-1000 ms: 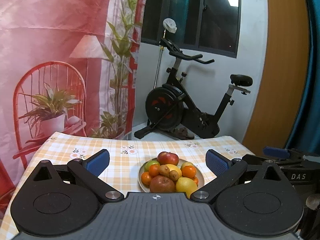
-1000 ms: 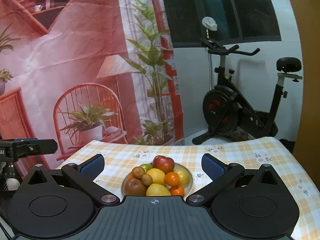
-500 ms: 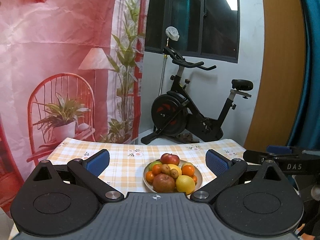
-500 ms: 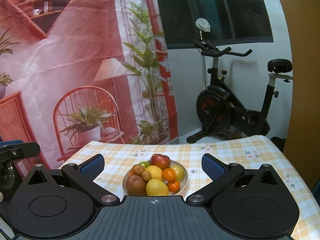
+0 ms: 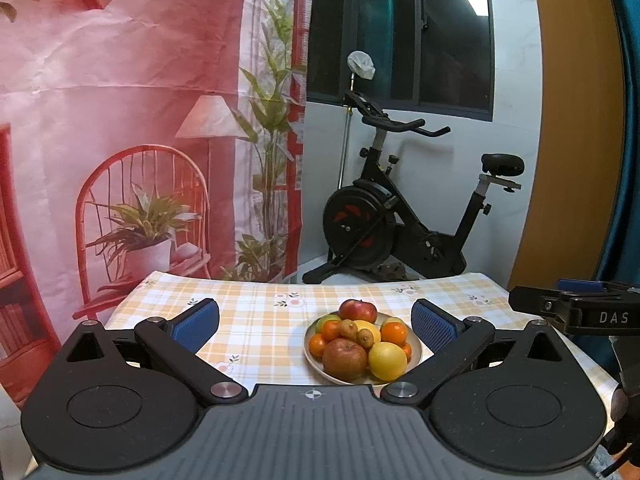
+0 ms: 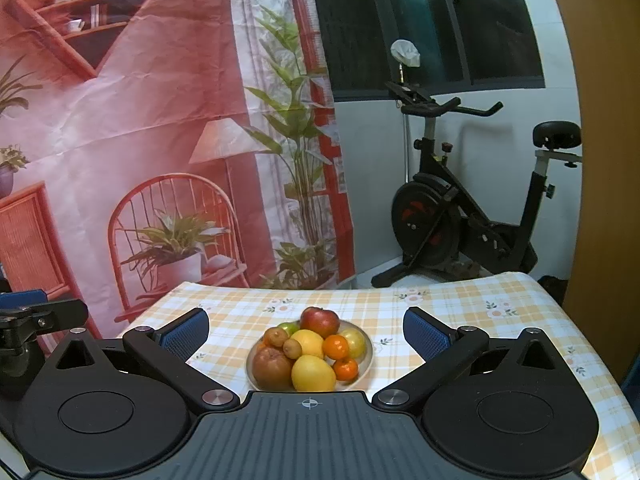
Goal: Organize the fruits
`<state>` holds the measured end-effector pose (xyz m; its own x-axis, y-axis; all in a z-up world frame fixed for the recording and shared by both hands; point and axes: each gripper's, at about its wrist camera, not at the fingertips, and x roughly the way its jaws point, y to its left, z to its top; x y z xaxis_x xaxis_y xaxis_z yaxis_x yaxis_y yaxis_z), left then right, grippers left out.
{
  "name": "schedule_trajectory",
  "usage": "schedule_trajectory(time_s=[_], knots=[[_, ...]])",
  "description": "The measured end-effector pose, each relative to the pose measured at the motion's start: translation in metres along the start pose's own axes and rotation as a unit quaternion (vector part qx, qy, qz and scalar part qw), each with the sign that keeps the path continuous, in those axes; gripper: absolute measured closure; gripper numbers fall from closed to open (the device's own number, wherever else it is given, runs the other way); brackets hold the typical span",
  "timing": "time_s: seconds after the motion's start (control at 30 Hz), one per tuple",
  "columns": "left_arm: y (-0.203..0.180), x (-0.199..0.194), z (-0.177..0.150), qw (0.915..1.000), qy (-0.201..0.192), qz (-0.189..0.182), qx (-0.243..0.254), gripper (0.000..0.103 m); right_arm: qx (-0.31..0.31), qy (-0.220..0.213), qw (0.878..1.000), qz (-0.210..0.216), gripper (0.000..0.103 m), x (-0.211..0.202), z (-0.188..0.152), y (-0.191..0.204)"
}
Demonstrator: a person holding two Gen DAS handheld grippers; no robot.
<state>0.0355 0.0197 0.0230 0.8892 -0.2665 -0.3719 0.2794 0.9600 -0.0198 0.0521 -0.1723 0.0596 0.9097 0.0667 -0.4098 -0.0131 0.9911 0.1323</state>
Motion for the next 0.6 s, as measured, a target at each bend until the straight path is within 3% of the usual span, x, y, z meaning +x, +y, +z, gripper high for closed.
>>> schedule_trajectory(time_s=[0.6], knots=[[-0.0001,-0.0040,-0.0004,0.9999,-0.002,0.007,-0.011,0.000,-0.003,0.001,1.000,0.001,0.000,-0.0017,0.0019,-0.0002]])
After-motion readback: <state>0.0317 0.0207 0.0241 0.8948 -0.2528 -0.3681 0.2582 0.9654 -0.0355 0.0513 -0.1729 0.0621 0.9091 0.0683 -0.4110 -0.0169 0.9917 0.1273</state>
